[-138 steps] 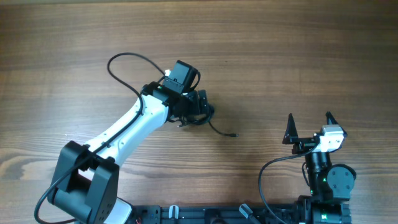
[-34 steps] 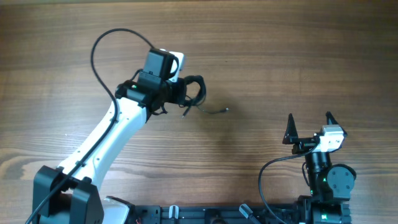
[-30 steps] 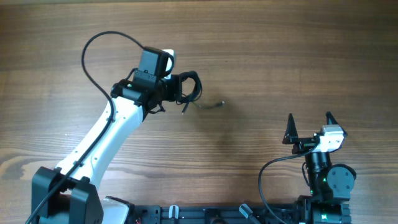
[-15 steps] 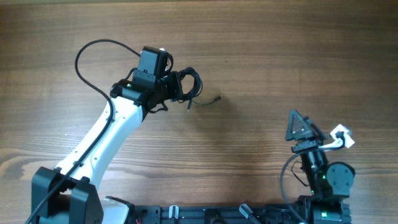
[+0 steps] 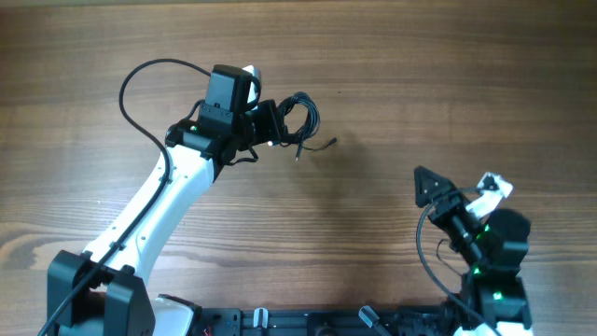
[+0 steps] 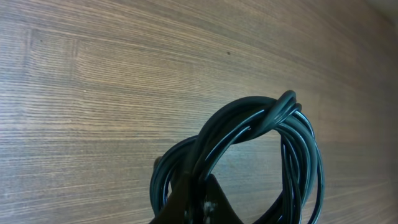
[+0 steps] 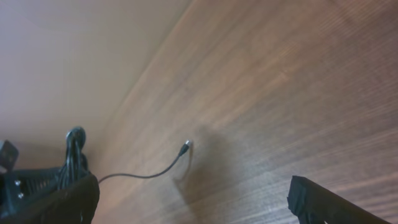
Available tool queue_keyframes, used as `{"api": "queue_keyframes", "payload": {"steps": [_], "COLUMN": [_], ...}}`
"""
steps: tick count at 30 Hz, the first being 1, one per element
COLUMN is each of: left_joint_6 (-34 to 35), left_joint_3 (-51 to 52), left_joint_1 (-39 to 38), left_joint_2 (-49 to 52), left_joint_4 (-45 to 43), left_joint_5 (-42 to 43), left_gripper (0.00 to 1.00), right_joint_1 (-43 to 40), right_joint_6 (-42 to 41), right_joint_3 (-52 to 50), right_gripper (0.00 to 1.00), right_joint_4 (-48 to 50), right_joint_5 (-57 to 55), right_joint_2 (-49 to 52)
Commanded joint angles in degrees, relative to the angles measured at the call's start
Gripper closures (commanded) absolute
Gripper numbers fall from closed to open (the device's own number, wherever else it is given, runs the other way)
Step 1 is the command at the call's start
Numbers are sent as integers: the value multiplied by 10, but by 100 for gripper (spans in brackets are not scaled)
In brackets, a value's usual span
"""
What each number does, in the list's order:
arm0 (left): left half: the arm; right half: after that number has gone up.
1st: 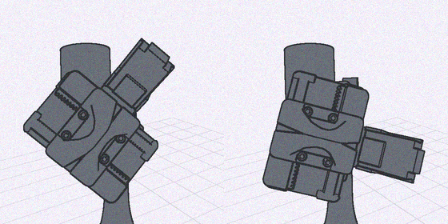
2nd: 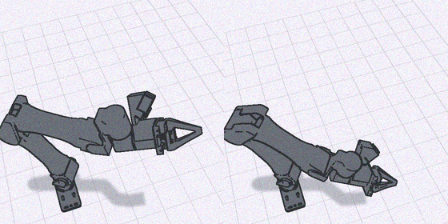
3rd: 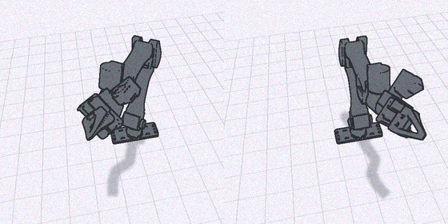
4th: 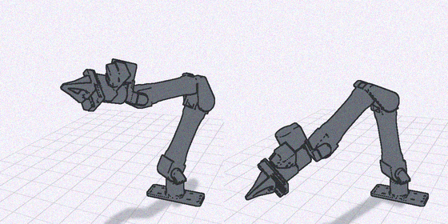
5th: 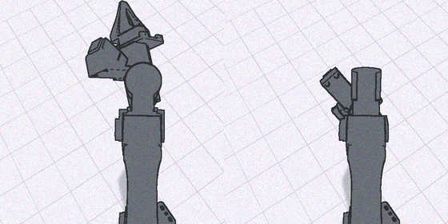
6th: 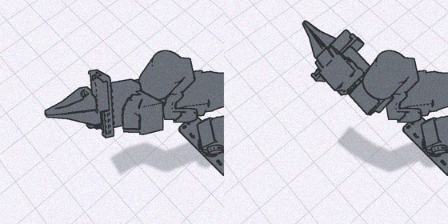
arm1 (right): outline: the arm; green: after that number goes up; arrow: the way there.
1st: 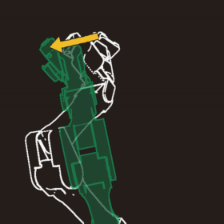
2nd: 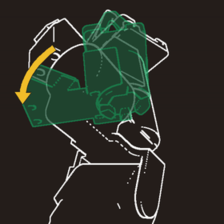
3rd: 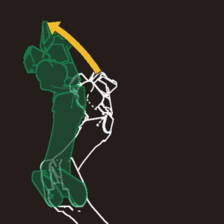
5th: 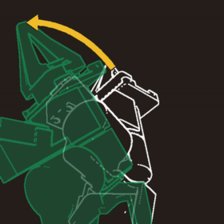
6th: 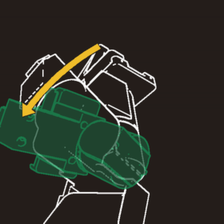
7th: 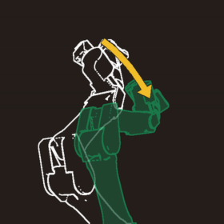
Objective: Untangle cables
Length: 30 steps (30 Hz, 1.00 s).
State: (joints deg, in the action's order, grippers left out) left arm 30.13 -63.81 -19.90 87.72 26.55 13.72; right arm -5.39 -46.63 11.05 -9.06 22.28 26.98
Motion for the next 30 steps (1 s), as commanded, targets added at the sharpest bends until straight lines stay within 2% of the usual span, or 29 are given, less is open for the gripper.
{"api": "queue_keyframes", "payload": {"steps": [1,3,5,8,12,15,18,21,26,30], "left_joint_6": [30,71,106,153,303,381,394,394,393,391], "left_joint_3": [0,0,0,0,0,0,0,0,0,0], "left_joint_1": [1,1,-1,-11,-17,-17,-17,-17,-17,-19], "left_joint_2": [-15,-15,-15,-15,-15,-15,-15,-15,-15,-15], "left_joint_4": [-2,-1,-6,-20,-20,-19,-14,14,33,32], "left_joint_5": [19,19,14,5,-3,-3,-17,-75,-92,-91], "left_gripper": [96,96,96,96,96,96,96,96,96,96], "right_joint_1": [3,3,3,6,52,120,188,256,297,311], "right_joint_6": [118,146,118,86,91,91,89,65,-2,-35], "right_joint_3": [91,122,129,129,129,129,129,130,130,130], "right_gripper": [0,0,0,0,0,1,1,5,7,14], "right_joint_4": [-56,-65,-19,40,106,189,279,358,468,551], "right_joint_5": [39,90,176,245,258,251,215,128,57,44], "right_joint_2": [68,101,131,174,240,296,354,421,485,521]}}
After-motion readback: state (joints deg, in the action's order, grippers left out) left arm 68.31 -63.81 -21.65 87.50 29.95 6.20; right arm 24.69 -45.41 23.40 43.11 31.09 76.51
